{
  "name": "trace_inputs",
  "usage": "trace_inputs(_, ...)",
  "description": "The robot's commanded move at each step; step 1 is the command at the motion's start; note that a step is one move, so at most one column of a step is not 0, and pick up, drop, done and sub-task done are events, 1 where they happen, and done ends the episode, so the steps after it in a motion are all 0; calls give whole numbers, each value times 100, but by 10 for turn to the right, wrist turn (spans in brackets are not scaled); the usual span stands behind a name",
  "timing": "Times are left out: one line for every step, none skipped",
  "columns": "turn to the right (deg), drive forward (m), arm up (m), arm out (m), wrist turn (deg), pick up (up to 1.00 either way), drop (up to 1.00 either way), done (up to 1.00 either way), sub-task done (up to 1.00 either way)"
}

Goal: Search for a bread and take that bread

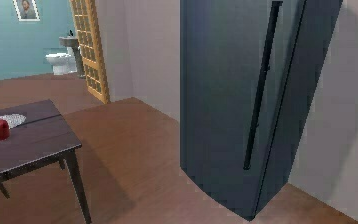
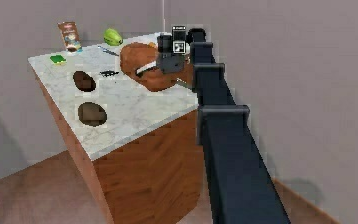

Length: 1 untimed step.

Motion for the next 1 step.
trace_inputs(0, 0, 0, 0, 0, 0, 0, 100, 0)
